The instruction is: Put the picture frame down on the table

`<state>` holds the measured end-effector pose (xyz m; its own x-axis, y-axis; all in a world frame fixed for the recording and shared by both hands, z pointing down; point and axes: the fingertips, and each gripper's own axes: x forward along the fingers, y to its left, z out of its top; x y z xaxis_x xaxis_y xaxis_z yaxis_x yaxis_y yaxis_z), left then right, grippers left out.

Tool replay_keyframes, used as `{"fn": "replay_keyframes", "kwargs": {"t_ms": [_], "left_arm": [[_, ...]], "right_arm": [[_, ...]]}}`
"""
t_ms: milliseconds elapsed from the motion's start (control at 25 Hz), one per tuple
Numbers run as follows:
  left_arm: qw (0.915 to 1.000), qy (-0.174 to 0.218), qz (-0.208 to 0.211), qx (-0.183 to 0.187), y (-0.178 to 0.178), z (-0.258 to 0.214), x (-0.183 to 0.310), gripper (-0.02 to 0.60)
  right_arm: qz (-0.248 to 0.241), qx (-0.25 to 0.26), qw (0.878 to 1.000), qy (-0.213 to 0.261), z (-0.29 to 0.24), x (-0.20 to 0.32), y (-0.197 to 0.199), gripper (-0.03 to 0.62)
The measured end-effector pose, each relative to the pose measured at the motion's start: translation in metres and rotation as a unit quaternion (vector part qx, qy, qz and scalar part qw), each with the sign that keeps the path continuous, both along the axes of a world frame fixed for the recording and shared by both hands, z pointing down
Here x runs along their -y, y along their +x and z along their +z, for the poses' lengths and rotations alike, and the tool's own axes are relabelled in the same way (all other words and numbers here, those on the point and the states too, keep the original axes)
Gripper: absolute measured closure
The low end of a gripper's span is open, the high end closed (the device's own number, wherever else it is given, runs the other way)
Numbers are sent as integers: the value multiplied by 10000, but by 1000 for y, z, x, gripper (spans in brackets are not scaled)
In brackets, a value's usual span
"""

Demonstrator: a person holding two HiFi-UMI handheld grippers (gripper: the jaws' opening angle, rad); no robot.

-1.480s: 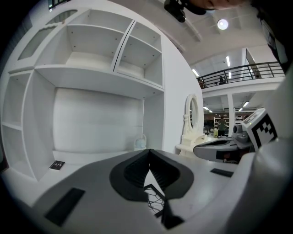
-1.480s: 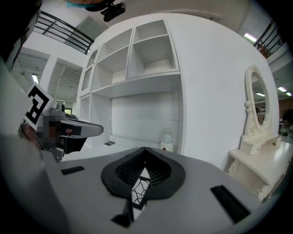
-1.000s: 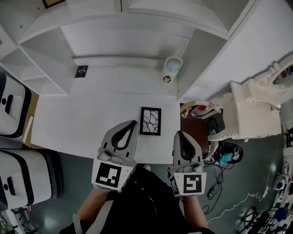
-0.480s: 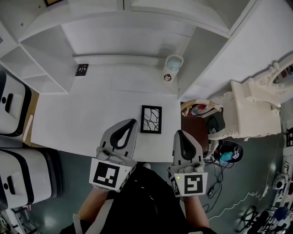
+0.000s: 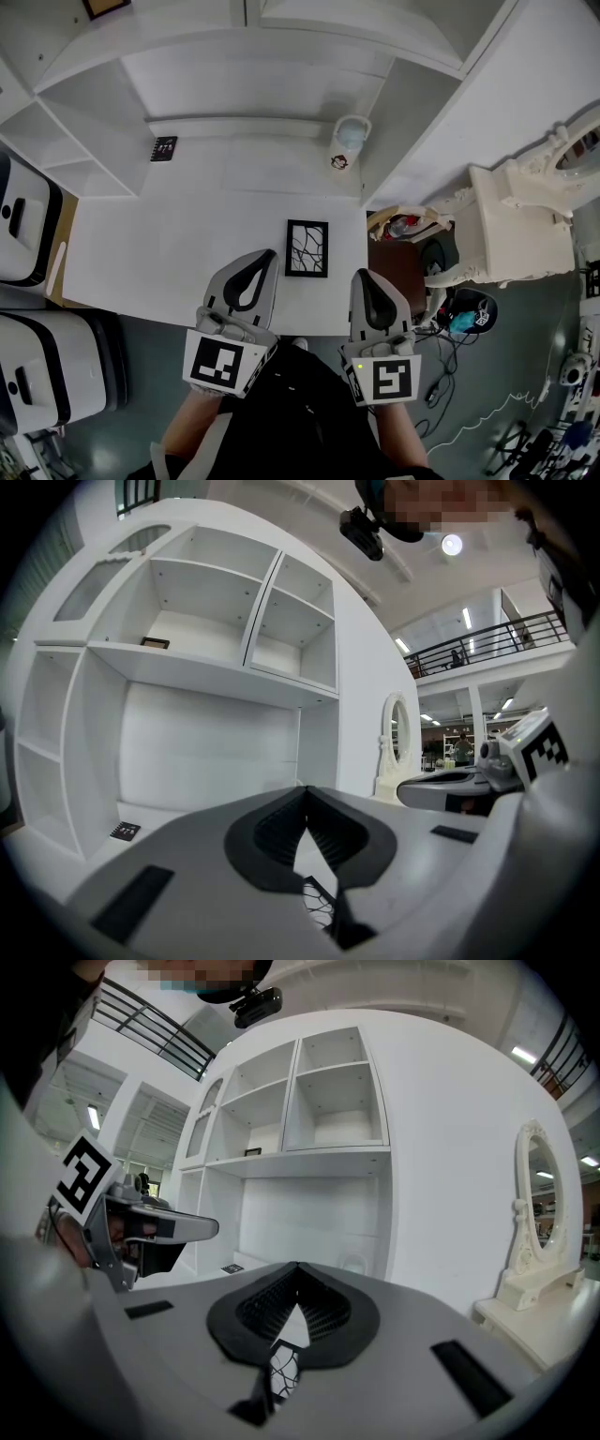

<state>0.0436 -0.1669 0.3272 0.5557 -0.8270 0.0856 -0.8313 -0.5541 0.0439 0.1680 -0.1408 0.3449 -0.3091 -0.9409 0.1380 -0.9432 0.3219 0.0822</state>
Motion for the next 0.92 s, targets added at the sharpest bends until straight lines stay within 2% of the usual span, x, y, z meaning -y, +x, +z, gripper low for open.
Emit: {"fn": "replay_keyframes", "kwargs": {"t_ms": [160,360,920], "left_arm": [[10000,88,11,16,0,-2,0,580],[10000,-44,-15,-58,2,-1,-1,580],[10000,-15,39,-36,6,-3,-2,580]], "right_arm": [[-31,1,10000,-8,0,0,-2,592],[-35,13,10000,-28,1,2,-1,592],[39,60,9998,-172,7,3,4,592]]}}
